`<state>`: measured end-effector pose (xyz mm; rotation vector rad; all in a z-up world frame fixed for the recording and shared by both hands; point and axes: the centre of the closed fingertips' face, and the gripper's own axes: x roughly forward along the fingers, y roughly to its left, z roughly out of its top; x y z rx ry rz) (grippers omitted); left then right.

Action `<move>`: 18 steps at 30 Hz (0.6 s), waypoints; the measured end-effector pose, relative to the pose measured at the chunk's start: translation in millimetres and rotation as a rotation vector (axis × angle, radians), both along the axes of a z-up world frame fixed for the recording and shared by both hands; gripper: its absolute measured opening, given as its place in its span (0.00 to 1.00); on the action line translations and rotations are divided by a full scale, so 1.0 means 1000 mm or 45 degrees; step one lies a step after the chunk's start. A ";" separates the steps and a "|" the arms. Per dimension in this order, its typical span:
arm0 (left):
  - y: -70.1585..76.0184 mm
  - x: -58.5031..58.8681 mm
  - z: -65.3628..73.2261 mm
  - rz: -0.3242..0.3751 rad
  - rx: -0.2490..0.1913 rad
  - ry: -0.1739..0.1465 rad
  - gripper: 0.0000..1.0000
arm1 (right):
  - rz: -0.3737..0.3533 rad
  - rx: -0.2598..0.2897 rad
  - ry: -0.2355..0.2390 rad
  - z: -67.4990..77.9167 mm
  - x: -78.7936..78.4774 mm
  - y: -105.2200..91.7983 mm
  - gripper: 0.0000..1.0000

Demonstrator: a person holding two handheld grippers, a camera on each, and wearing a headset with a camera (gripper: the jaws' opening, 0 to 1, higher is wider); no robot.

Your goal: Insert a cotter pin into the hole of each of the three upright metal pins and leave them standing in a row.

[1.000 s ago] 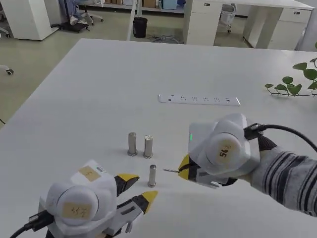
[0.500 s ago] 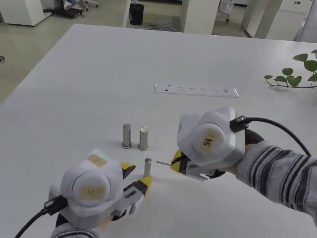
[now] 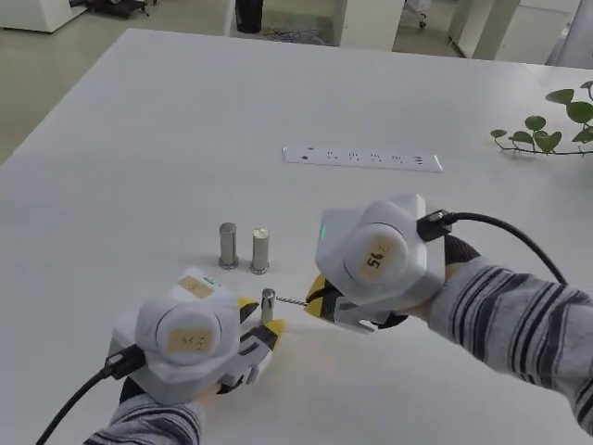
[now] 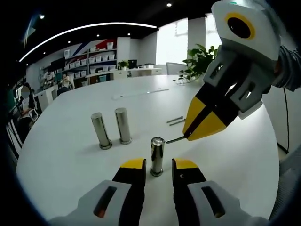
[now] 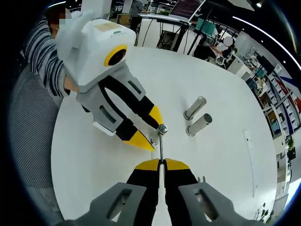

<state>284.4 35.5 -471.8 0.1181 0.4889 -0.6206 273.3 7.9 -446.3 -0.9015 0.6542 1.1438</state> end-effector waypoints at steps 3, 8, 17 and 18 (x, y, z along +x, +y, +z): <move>0.000 0.003 0.000 0.001 0.011 -0.008 0.16 | -0.002 0.003 0.001 0.000 0.000 0.002 0.00; 0.000 0.006 -0.001 0.009 0.017 -0.012 0.10 | -0.011 0.007 0.003 0.001 0.001 0.003 0.00; 0.000 0.007 -0.002 0.013 0.043 -0.031 0.05 | -0.029 0.018 0.008 0.002 0.003 0.006 0.00; 0.000 0.007 -0.002 0.015 0.042 -0.030 0.05 | -0.025 0.013 0.003 0.002 0.003 0.006 0.00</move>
